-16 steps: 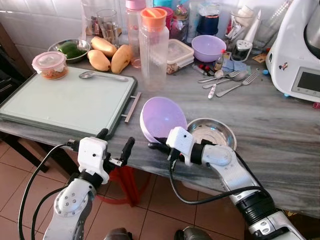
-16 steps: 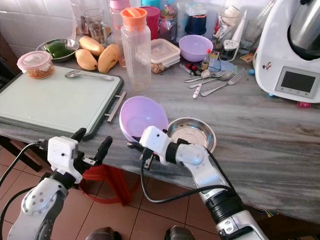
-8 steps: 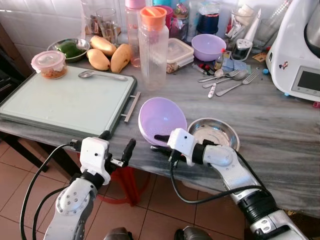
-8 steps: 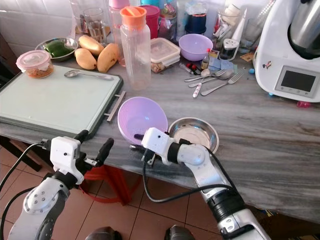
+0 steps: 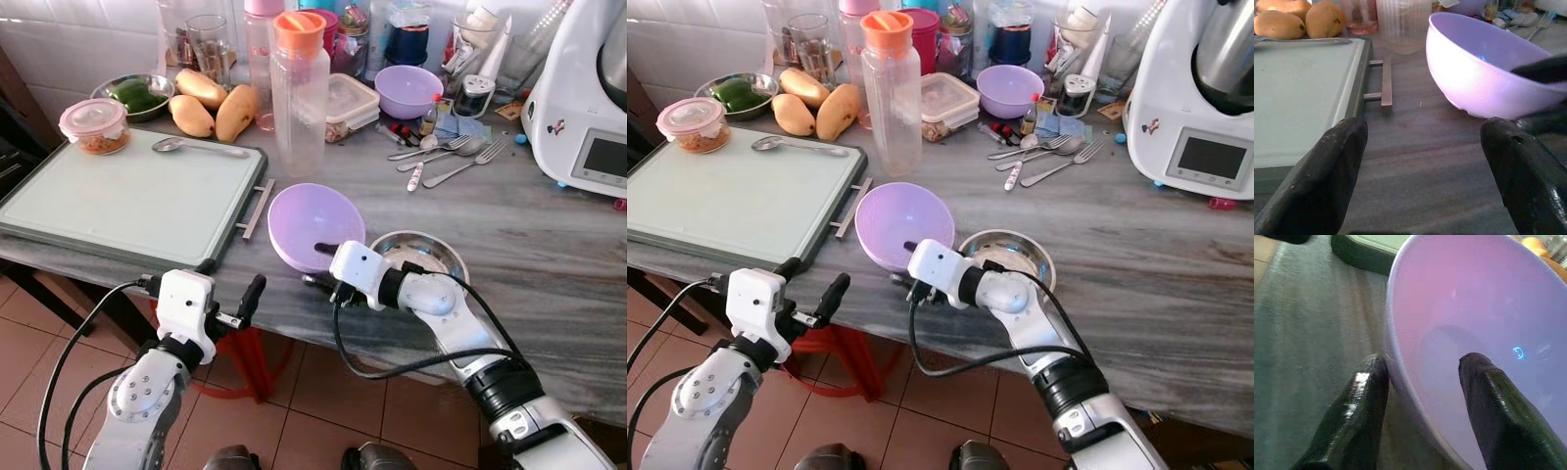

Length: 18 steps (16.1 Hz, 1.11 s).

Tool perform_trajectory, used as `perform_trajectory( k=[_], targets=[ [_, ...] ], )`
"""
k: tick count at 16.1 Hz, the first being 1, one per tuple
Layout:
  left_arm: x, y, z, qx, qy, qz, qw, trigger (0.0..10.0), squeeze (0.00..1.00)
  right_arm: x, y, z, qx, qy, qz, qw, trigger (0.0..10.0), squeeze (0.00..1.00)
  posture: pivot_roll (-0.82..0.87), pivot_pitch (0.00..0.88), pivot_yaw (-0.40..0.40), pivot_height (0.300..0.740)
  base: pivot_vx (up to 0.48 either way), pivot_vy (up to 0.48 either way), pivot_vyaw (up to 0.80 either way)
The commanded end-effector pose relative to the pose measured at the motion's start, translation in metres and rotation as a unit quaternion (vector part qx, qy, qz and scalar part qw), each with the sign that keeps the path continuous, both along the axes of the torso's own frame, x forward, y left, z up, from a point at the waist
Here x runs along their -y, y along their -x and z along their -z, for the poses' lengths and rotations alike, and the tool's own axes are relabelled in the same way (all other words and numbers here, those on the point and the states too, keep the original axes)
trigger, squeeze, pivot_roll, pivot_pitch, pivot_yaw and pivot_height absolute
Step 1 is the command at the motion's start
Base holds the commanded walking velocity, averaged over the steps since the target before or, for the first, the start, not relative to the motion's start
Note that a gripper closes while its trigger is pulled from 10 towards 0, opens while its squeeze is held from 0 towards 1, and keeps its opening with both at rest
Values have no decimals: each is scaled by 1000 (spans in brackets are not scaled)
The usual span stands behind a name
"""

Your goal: Setting the table

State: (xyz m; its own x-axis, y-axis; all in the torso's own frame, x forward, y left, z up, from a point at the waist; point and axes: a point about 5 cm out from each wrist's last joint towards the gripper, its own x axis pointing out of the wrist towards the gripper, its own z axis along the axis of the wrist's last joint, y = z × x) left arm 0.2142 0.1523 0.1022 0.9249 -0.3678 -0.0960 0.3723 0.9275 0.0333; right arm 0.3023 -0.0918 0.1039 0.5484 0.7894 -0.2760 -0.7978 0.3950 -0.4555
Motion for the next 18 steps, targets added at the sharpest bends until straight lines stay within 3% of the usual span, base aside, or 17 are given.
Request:
perform_trajectory(
  k=[1, 2, 3, 4, 5, 6, 12, 18],
  targets=[
    [-2, 3, -2, 1, -6, 8, 1000, 10000, 0, 4, -6, -6, 16, 1, 14, 1000, 10000, 816, 97, 49, 10, 740, 0, 0, 0],
    [-3, 3, -1, 1, -9, 10, 1000, 10000, 0, 5, -8, -7, 21, 0, 18, 1000, 10000, 796, 98, 46, 9, 740, 0, 0, 0],
    [-4, 2, -1, 2, -11, 11, 1000, 10000, 0, 5, -10, -10, 30, -2, 24, 999, 10000, 525, 96, 43, 8, 740, 0, 0, 0],
    [-4, 2, -1, 3, -11, 11, 1000, 10000, 0, 6, -11, -11, 35, -2, 28, 999, 10000, 451, 96, 42, 8, 740, 0, 0, 0],
    [-3, 1, -1, 4, -11, 13, 1000, 10000, 0, 7, -13, -13, 42, -3, 33, 999, 10000, 78, 93, 37, 6, 740, 0, 0, 0],
    [-2, 0, -1, 4, -11, 15, 1000, 10000, 0, 7, -15, -15, 46, -4, 37, 998, 10000, 12, 92, 36, 6, 740, 0, 0, 0],
    [-2, -5, 3, 4, -19, 21, 1000, 10000, 0, 7, -20, -23, 62, -20, 43, 997, 10000, 0, 88, 15, 4, 740, 0, 0, 0],
    [-2, -5, 6, -2, -23, 21, 1000, 10000, 0, -4, 0, -13, 9, -31, -34, 999, 10000, 0, 82, 7, 0, 740, 0, 0, 0]
  ],
)
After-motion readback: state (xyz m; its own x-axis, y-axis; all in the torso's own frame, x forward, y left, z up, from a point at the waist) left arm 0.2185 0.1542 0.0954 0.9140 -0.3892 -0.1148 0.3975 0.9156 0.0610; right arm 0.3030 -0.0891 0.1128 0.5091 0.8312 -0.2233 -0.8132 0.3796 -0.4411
